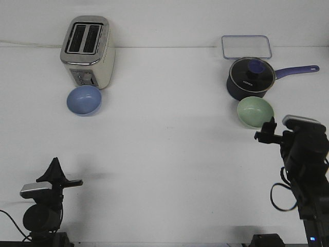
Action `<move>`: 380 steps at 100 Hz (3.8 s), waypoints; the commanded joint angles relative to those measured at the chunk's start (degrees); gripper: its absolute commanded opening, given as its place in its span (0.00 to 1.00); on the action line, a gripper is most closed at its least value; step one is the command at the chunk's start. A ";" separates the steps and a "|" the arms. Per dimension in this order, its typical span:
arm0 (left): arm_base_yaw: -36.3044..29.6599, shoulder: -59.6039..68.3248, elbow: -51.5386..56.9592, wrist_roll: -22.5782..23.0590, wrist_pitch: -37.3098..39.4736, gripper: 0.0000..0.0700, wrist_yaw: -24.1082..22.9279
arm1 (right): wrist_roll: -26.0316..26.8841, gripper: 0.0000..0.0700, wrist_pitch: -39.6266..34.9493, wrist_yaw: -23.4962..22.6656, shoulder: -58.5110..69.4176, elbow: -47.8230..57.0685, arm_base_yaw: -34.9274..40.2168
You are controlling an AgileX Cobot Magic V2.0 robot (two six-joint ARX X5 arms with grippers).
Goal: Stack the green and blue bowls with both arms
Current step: 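Reach the right gripper to the pale green bowl and grasp its rim, then lift the green bowl with the right gripper and lower it at table center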
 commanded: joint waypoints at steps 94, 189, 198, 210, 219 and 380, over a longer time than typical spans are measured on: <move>0.11 -0.07 -1.11 -0.11 0.61 0.02 -0.35 | -1.14 0.83 -4.20 -21.70 58.01 24.04 -17.51; 0.11 -0.07 -1.11 -0.11 0.61 0.02 -0.35 | -2.69 0.00 -19.87 -36.06 39.80 33.18 -16.65; 0.11 -0.07 -1.11 -0.11 0.61 0.02 -0.35 | -3.21 0.00 -22.75 -37.99 36.89 32.96 -14.73; 0.11 -0.07 -1.11 -0.11 0.61 0.02 -0.35 | -3.30 0.00 -23.96 -38.29 32.98 30.32 -9.97; 0.11 -0.07 -1.11 -0.11 0.61 0.02 -0.35 | -3.28 0.00 -23.32 -40.09 29.99 25.86 -5.38; 0.11 -0.07 -1.11 -0.11 0.61 0.02 -0.35 | -0.26 0.37 -9.68 -36.06 40.46 -0.35 28.04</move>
